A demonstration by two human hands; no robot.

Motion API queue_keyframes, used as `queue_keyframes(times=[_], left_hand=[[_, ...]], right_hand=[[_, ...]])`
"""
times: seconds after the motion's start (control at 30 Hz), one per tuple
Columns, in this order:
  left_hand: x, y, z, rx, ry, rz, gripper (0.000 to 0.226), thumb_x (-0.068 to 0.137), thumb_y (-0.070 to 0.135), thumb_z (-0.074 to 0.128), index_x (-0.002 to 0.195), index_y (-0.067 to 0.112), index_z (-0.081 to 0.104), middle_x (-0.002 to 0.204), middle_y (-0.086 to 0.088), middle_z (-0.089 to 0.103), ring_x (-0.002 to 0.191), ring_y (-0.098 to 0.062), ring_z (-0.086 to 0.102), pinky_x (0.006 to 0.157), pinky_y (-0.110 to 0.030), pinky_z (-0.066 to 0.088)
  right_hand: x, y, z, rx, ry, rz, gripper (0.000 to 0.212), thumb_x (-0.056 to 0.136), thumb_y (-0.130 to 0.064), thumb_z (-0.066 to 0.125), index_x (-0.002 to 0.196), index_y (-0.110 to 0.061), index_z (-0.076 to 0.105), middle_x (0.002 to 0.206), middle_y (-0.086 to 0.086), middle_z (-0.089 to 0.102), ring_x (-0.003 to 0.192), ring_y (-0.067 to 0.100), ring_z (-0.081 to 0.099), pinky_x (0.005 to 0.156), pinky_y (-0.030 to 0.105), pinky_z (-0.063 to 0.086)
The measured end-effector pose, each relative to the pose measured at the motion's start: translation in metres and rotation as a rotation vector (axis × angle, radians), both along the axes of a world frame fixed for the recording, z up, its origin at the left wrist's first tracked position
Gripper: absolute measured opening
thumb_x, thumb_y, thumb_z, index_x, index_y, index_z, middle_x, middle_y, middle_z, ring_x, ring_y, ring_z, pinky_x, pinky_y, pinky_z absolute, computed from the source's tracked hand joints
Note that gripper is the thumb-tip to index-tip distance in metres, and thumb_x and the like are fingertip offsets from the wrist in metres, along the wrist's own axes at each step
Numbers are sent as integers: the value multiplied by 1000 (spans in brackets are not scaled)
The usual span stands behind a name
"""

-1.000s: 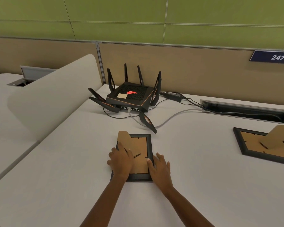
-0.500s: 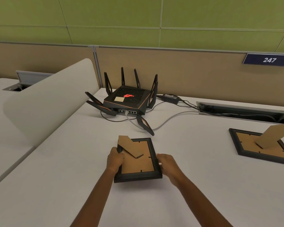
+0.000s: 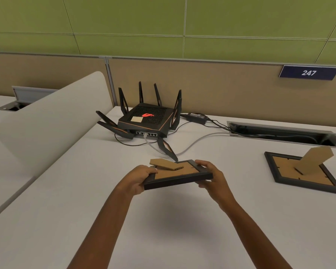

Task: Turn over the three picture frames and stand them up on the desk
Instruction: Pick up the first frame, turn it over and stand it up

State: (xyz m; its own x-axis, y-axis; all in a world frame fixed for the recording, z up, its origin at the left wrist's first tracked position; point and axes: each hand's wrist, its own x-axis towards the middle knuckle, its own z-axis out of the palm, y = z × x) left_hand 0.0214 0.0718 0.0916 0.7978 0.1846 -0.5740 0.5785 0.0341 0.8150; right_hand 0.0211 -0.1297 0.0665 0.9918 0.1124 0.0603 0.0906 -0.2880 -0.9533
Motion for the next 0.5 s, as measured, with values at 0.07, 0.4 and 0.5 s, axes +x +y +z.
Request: queue_keyframes(times=[0.07,0.4,0.5], left_hand=[[0,-5,2,-52,11,5,10,91,11,51,91,1,50,77,-12,53,64,-16,52,54,-22,46],[-3,-22,13,-434,9,-159,19,92,6,45,94,-10,55,67,-21,61,40,-20,65,37,-25,56],[-4,-24,10,-541,-26,-248,27,94,14,42,88,-7,59,59,-19,69,48,-24,69,43,-29,59]], right_hand=[[-1,-3,-1,-73,-157,-40,38,80,-1,62,114,-15,54,111,6,53,94,18,52,77,24,51],[2,-32,18,-33,-357,18,15,87,-18,54,88,-32,50,97,-4,60,93,5,54,77,-3,36],[0,-35,23,29,-382,16,12,81,-25,47,83,-37,47,86,-14,58,84,-3,59,69,2,43]])
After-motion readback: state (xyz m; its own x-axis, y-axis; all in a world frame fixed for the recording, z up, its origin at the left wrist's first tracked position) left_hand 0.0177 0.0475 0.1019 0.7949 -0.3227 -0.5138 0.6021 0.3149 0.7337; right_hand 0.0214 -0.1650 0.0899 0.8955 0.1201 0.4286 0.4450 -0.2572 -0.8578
